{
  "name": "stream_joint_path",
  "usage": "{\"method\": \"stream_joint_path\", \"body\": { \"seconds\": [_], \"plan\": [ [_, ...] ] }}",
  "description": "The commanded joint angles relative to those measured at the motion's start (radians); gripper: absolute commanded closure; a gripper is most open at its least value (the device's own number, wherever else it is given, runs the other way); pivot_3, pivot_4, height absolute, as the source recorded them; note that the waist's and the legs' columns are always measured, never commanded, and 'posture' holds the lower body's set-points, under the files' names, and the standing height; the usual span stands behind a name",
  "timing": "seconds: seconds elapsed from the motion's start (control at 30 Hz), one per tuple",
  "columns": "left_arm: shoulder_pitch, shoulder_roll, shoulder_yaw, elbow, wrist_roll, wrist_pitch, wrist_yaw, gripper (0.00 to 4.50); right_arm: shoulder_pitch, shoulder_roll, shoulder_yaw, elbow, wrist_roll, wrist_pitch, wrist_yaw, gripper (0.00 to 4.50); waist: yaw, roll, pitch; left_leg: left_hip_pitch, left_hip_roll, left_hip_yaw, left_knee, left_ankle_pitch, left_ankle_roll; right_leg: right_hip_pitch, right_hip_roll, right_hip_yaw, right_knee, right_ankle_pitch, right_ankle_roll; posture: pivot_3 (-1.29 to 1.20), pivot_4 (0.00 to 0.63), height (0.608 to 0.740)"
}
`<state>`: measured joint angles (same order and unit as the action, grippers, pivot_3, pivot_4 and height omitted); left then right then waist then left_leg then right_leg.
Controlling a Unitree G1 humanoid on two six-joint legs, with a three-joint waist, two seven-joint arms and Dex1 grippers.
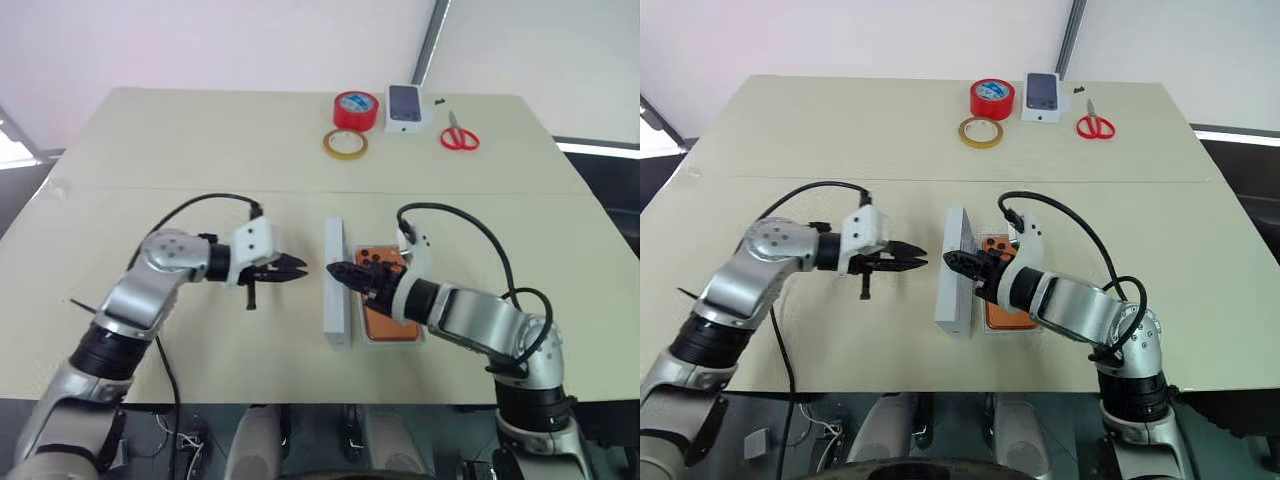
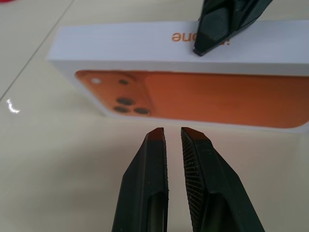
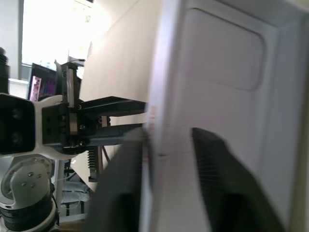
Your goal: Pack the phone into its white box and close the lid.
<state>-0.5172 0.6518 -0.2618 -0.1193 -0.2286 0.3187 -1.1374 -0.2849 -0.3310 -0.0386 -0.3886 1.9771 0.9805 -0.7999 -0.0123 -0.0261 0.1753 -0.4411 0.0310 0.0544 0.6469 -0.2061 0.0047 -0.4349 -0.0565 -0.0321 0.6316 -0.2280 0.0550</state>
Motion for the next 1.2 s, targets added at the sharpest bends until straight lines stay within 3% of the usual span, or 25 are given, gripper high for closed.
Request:
{"method": "stream_joint_path", "body": {
  "seconds": [0.03,0.23,0.47,0.6,0.7,0.9,1.07,1.2],
  "plan": [
    [-0.036,-0.040,-0.041,-0.006,0.032,-0.026,0.003,3.93,-0.084,-0.118,-0.045,0.042,-0.005,0.052,0.076,0.88,-0.001,0.001,0.001,0.000,0.000,0.000,0.000,0.000,0.000,0.000,0.000,0.000,0.000,0.000,0.000,0.00,0.150,0.740],
    [-0.069,-0.137,-0.123,0.041,0.117,-0.043,0.058,3.93,-0.239,-0.440,-0.029,0.126,-0.005,0.151,0.235,0.88,0.005,0.002,0.001,-0.001,0.000,0.000,0.000,0.000,0.001,-0.001,0.001,0.000,0.000,0.000,0.000,0.00,0.150,0.740],
    [-0.102,-0.238,-0.165,0.084,0.175,-0.029,0.120,3.93,-0.331,-0.649,0.019,0.140,-0.393,0.229,0.520,0.88,0.009,0.001,0.001,-0.001,-0.001,0.001,0.001,-0.001,0.001,-0.001,0.002,0.000,-0.001,0.000,0.001,0.00,0.150,0.740],
    [-0.093,-0.268,-0.143,0.077,0.176,-0.009,0.150,3.93,-0.342,-0.745,0.112,0.037,-0.672,0.216,0.758,2.71,0.008,0.001,0.001,-0.001,0.001,0.001,0.001,-0.001,0.002,-0.002,0.005,0.001,-0.001,0.000,0.001,0.00,0.150,0.740],
    [-0.087,-0.257,-0.104,0.060,0.152,0.016,0.159,3.93,-0.335,-0.824,0.203,-0.044,-0.891,0.151,0.944,4.38,0.007,0.002,0.001,-0.002,0.001,0.000,0.001,-0.001,0.002,-0.003,0.005,0.001,0.000,0.000,0.001,0.00,0.150,0.740],
    [-0.050,-0.128,-0.034,-0.037,0.074,0.068,0.062,3.93,-0.287,-0.966,0.377,-0.158,-1.303,-0.035,1.231,4.45,0.002,0.002,0.001,-0.002,0.001,0.000,0.000,-0.001,0.002,-0.005,0.005,0.001,0.000,0.000,0.000,0.00,0.150,0.740],
    [-0.009,-0.006,-0.040,-0.128,-0.001,0.120,-0.064,3.93,-0.230,-0.949,0.386,-0.176,-1.439,-0.097,1.356,4.45,0.002,0.002,0.001,-0.002,0.001,0.001,0.000,-0.001,0.002,-0.005,0.003,0.001,0.000,0.000,0.000,0.00,0.150,0.740],
    [-0.007,0.032,-0.147,-0.132,0.092,0.086,-0.088,3.93,-0.210,-0.911,0.409,-0.194,-1.525,-0.109,1.410,4.45,0.006,0.003,0.001,-0.002,0.000,0.002,0.000,-0.001,0.002,-0.005,0.000,0.000,0.000,0.000,0.000,0.00,0.150,0.740]
  ]
}}
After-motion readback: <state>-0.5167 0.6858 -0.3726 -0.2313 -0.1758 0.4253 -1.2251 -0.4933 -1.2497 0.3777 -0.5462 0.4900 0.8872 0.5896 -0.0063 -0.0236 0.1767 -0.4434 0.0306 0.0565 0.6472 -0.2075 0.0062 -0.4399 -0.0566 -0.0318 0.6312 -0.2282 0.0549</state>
